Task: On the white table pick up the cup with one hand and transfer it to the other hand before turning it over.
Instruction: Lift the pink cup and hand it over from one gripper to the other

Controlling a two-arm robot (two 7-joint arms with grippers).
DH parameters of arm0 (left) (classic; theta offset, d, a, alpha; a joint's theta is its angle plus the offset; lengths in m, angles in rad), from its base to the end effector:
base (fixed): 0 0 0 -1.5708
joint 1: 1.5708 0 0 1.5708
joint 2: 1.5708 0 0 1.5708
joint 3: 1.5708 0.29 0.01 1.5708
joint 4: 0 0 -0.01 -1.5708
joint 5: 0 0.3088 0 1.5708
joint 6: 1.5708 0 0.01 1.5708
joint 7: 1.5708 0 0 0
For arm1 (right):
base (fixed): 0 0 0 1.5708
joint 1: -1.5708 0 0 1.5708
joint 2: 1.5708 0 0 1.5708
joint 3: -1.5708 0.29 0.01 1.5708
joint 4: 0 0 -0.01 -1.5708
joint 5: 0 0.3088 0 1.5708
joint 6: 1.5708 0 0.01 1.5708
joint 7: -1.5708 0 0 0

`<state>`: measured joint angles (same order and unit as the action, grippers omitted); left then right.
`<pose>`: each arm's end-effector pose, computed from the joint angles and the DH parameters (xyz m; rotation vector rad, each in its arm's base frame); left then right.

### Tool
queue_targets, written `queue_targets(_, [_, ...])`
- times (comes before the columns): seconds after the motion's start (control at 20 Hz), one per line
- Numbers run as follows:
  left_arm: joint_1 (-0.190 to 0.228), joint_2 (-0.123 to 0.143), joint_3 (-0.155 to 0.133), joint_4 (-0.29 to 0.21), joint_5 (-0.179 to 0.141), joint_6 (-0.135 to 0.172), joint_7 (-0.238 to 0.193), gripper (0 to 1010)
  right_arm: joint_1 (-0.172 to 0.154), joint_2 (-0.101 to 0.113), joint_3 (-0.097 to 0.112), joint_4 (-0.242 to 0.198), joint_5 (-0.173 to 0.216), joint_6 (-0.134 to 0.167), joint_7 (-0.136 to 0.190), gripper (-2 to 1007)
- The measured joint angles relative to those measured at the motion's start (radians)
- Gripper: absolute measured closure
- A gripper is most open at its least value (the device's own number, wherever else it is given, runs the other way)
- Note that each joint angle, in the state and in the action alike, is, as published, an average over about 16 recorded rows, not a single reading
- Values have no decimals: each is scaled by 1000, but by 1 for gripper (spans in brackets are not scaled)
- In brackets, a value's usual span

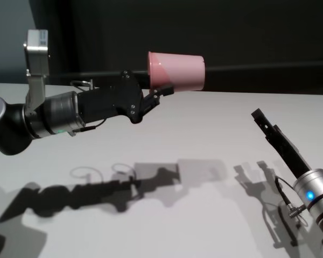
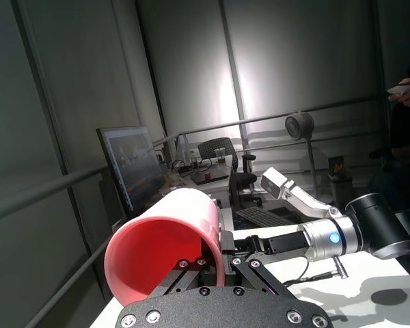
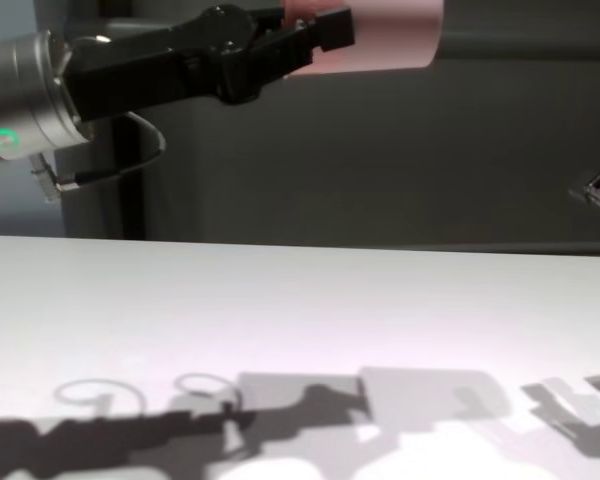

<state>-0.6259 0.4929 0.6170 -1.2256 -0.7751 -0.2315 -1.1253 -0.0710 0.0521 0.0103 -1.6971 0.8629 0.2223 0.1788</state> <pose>0.4618 0.0367 -0.2100 -0.1470 -0.1894 0.1273 0.3081 -0.0153 -0.2833 0.5513 0.6775 -1.2006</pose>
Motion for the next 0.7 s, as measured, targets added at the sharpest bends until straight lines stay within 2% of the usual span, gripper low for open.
queue_targets(0.4, [0,0,0,0,0,0,0,963,4,1,-24,0,41,-5,17,3])
queue_targets(0.7, [0,0,0,0,0,0,0,962,6,-8,-30,2,96,-6,33,3])
